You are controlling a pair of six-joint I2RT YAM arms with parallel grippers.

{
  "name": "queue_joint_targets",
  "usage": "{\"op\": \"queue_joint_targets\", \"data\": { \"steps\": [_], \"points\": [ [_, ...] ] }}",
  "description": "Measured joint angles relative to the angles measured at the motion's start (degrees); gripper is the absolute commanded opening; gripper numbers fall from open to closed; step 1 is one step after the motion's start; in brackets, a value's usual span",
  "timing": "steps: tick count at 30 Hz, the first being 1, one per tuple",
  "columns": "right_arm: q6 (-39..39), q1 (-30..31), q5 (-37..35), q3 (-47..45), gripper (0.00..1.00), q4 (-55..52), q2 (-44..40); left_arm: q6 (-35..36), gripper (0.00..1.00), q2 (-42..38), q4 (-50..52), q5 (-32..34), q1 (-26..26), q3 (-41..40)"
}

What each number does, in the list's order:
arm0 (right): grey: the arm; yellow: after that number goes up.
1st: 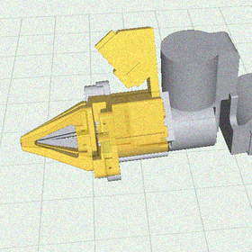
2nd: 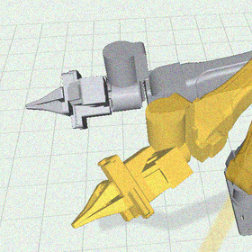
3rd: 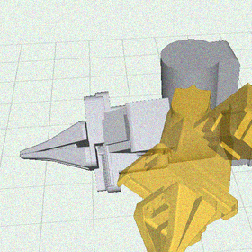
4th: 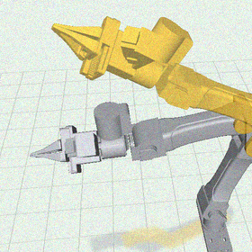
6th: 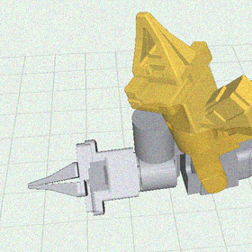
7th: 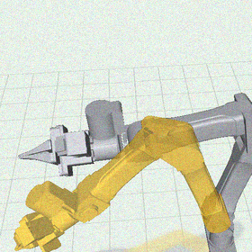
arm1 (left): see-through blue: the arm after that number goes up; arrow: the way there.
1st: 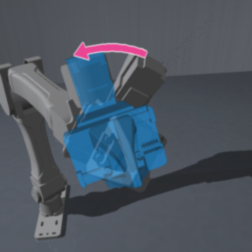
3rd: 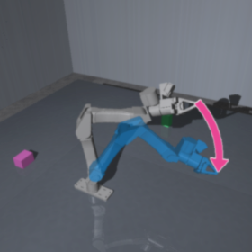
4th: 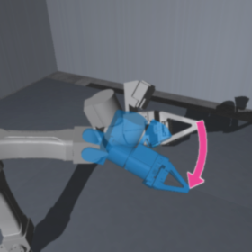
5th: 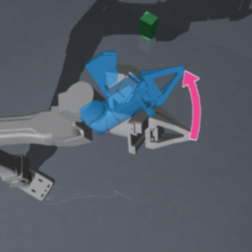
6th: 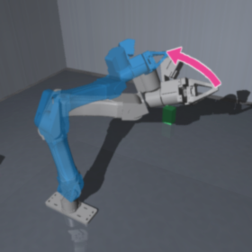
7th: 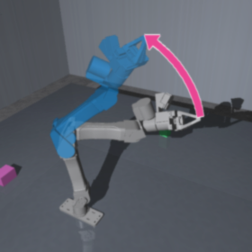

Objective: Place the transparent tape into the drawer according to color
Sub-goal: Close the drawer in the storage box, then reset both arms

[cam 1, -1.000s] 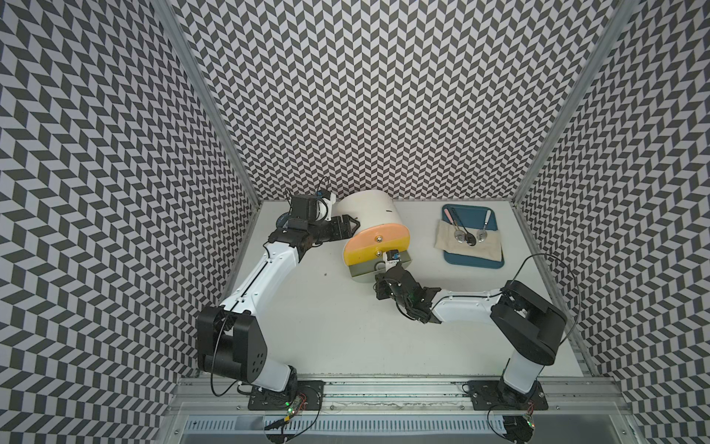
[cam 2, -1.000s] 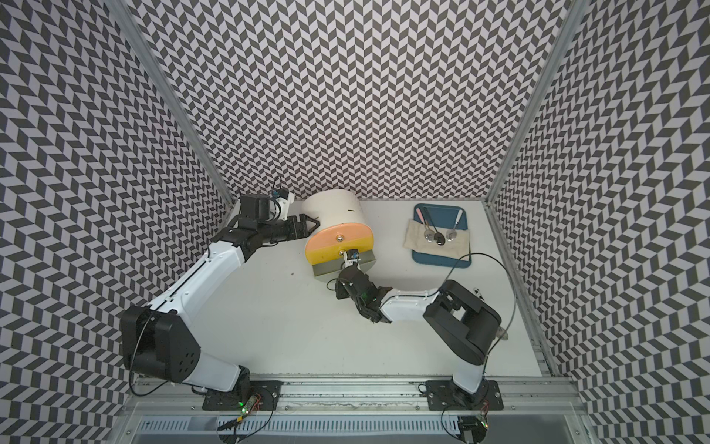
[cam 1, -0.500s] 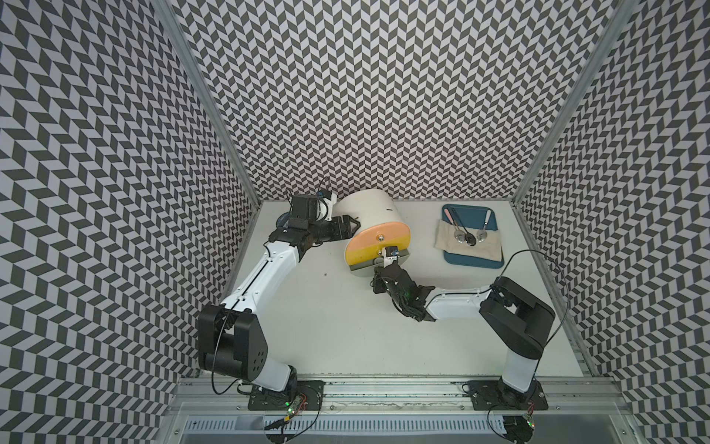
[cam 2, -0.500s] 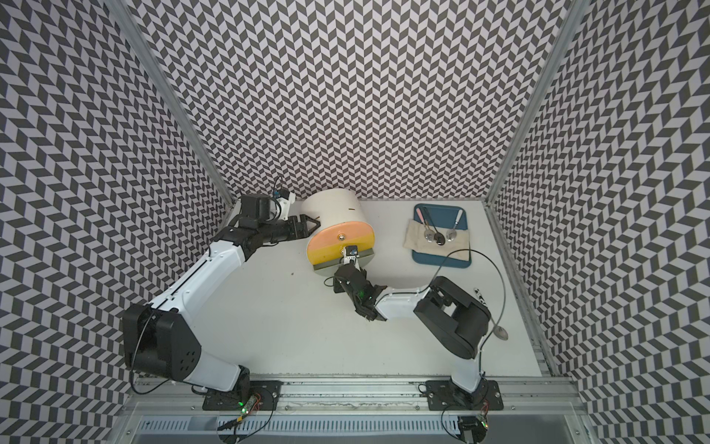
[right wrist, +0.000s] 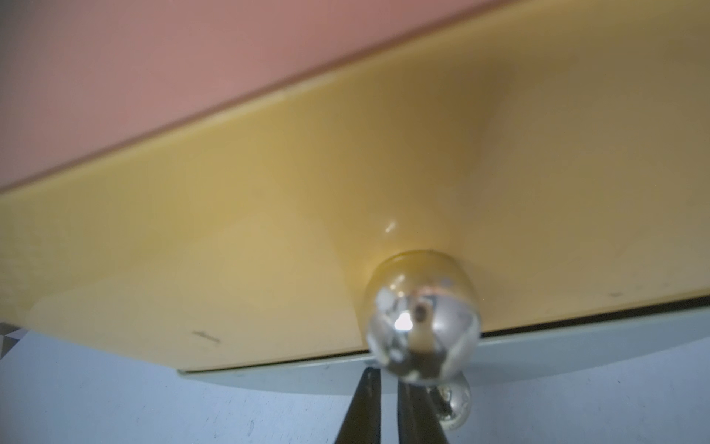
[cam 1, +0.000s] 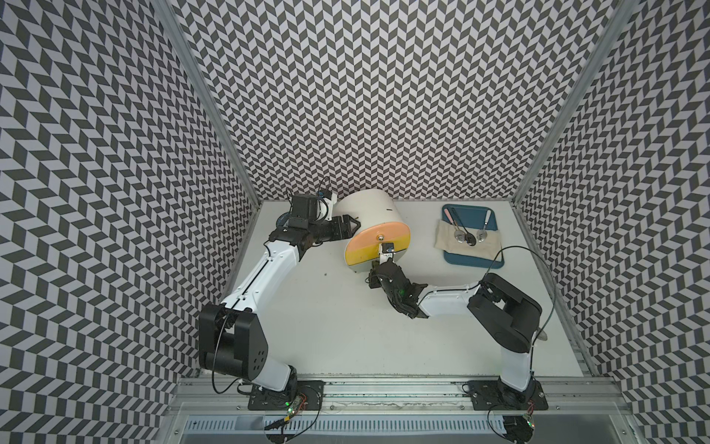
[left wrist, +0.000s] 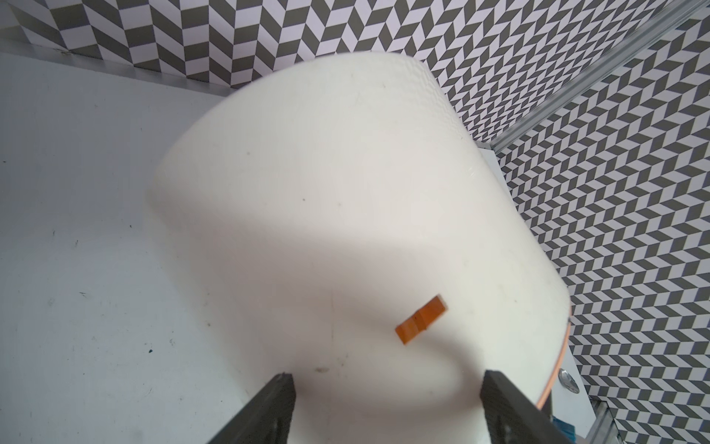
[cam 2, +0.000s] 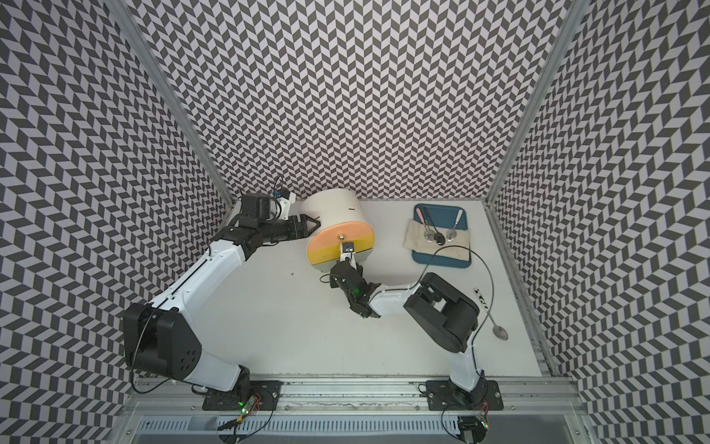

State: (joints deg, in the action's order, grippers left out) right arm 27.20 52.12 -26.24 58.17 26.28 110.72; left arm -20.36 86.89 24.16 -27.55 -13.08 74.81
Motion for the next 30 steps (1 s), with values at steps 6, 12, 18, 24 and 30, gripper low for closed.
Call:
{"op": "queue_joint_targets", "data": {
  "steps": [6, 12, 18, 24, 30],
  "points": [
    [-0.2, -0.1, -0.4, 1.0, 0.14, 0.1, 0.9, 0.0, 0.80, 0.0, 0.0, 0.0, 0.0, 0.0],
    [-0.3, -0.1, -0.4, 1.2, 0.14, -0.1, 1.1, 0.0, 0.80, 0.0, 0.0, -0.2, 0.1, 0.0],
    [-0.4, -0.1, 0.5, -1.8, 0.38, -0.5, -2.8, 0.0, 0.83, 0.0, 0.0, -0.1, 0.1, 0.0],
    [-0.1, 0.0, 2.3, -6.5, 0.72, -3.0, -13.2, -0.4, 0.91, -0.4, -0.5, 0.0, 0.1, -0.1],
    [0.3, 0.0, 4.5, -9.4, 0.97, -8.1, -21.4, -1.4, 1.00, -5.0, -2.3, 1.2, 0.1, -2.2]
  ]
}}
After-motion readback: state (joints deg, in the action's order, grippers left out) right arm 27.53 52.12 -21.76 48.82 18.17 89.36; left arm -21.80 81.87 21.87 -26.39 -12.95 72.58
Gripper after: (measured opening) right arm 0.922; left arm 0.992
